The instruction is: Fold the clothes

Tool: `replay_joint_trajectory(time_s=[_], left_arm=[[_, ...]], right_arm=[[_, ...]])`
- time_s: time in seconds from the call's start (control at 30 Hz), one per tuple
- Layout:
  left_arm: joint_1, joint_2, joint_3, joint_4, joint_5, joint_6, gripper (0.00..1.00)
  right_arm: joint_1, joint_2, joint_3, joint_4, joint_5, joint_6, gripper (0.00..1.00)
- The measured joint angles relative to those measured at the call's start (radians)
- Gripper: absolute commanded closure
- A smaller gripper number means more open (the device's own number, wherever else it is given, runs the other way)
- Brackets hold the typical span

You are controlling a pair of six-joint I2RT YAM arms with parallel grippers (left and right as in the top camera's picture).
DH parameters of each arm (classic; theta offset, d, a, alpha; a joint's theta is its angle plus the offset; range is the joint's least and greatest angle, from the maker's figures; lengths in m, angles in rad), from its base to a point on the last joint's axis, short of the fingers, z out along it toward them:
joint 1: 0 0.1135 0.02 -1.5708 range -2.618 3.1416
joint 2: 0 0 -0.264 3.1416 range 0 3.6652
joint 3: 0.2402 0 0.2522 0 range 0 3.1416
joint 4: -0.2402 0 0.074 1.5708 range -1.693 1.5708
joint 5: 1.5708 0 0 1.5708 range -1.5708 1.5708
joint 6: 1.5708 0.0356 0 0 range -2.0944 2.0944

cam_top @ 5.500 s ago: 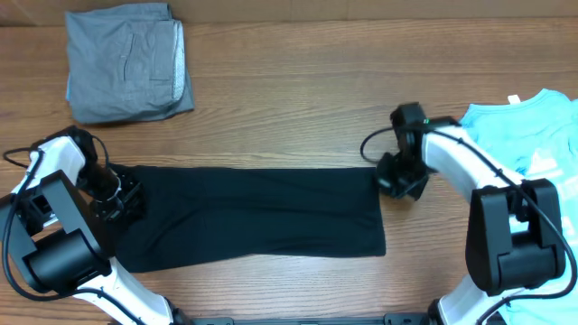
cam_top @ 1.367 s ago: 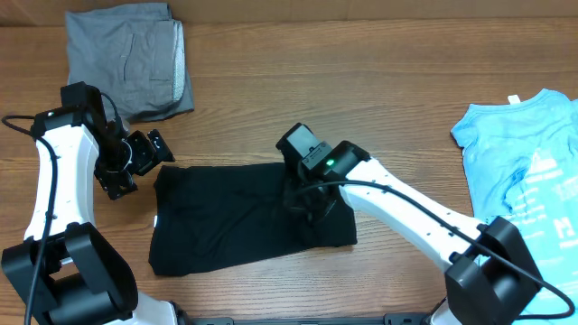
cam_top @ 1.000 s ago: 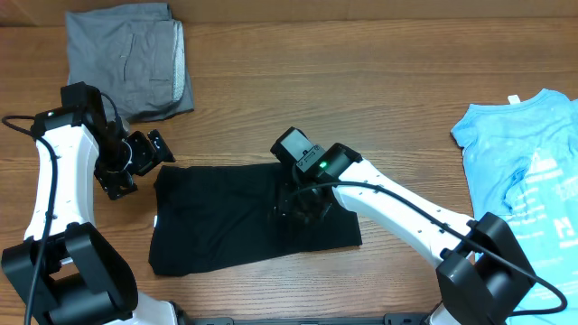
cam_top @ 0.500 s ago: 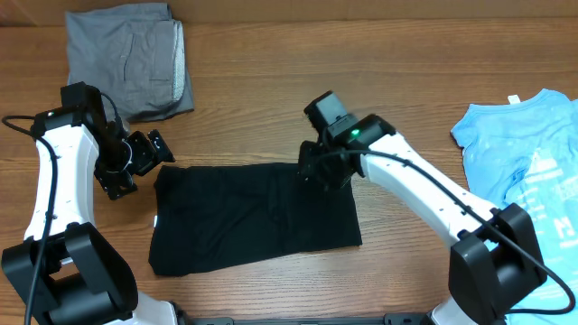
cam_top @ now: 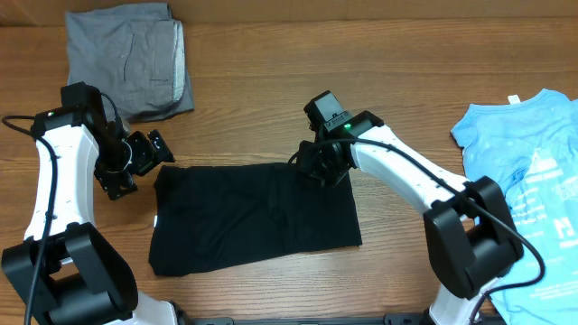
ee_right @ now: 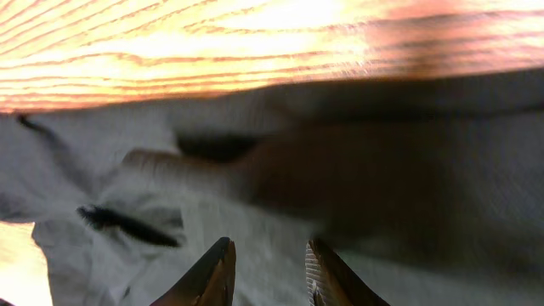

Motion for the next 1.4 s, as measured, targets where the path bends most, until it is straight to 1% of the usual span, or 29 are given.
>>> replay_joint_trajectory(time_s=[0.17,0.23,0.27,0.3,0.33,0.37,0.5,0.57,0.6,0.63,0.67,0.7,0.77,0.87,0.97,1.1,1.23,1.3,1.4], left_arm=[[0.000,0.000,0.000,0.000,0.000,0.000,0.00],[0.000,0.000,0.000,0.000,0.000,0.000,0.00],[0.000,0.000,0.000,0.000,0.000,0.000,0.00],[0.000,0.000,0.000,0.000,0.000,0.000,0.00],[0.000,0.000,0.000,0.000,0.000,0.000,0.00],[0.000,0.000,0.000,0.000,0.000,0.000,0.00],[0.000,0.000,0.000,0.000,0.000,0.000,0.00],[0.000,0.000,0.000,0.000,0.000,0.000,0.00],[0.000,0.000,0.000,0.000,0.000,0.000,0.00],[0.000,0.000,0.000,0.000,0.000,0.000,0.00],[0.000,0.000,0.000,0.000,0.000,0.000,0.00],[0.000,0.000,0.000,0.000,0.000,0.000,0.00],[0.000,0.000,0.000,0.000,0.000,0.000,0.00],[0.000,0.000,0.000,0.002,0.000,0.002,0.00],[0.000,0.000,0.000,0.008,0.000,0.003,0.00],[0.000,0.000,0.000,0.010,0.000,0.003,0.00],[0.000,0.000,0.000,0.009,0.000,0.003,0.00],[0.000,0.000,0.000,0.009,0.000,0.003,0.00],[0.000,0.000,0.000,0.009,0.000,0.003,0.00]], right_arm=[[0.000,0.085,0.000,0.111,-0.001,-0.002,0.62],[0.000,0.114,0.001,0.161,0.000,-0.010,0.61],[0.000,0.122,0.001,0.172,-0.001,-0.014,0.69],[0.000,0.123,0.001,0.177,-0.001,-0.027,0.83],[0.000,0.123,0.003,0.180,0.004,-0.035,0.91],[0.000,0.123,0.006,0.172,0.010,-0.040,0.96],[0.000,0.122,0.046,0.056,0.063,-0.043,0.95],[0.000,0.110,0.081,-0.004,0.094,-0.046,0.90],[0.000,0.099,0.097,-0.031,0.104,-0.049,0.87],[0.000,0.078,0.117,-0.059,0.113,-0.048,0.71],[0.000,0.053,0.138,-0.082,0.120,-0.045,0.60],[0.000,0.022,0.164,-0.107,0.126,-0.051,0.56],[0.000,-0.032,0.199,-0.144,0.123,-0.053,0.53],[0.001,-0.097,0.223,-0.203,0.093,-0.056,0.52],[0.011,-0.103,0.206,-0.221,0.062,-0.056,0.52],[0.063,-0.084,0.105,-0.196,0.020,-0.049,0.52],[0.134,-0.067,-0.015,-0.161,-0.011,0.018,0.53],[0.165,-0.064,-0.063,-0.146,-0.024,0.060,0.57],[0.201,-0.064,-0.124,-0.110,-0.034,0.114,0.72]])
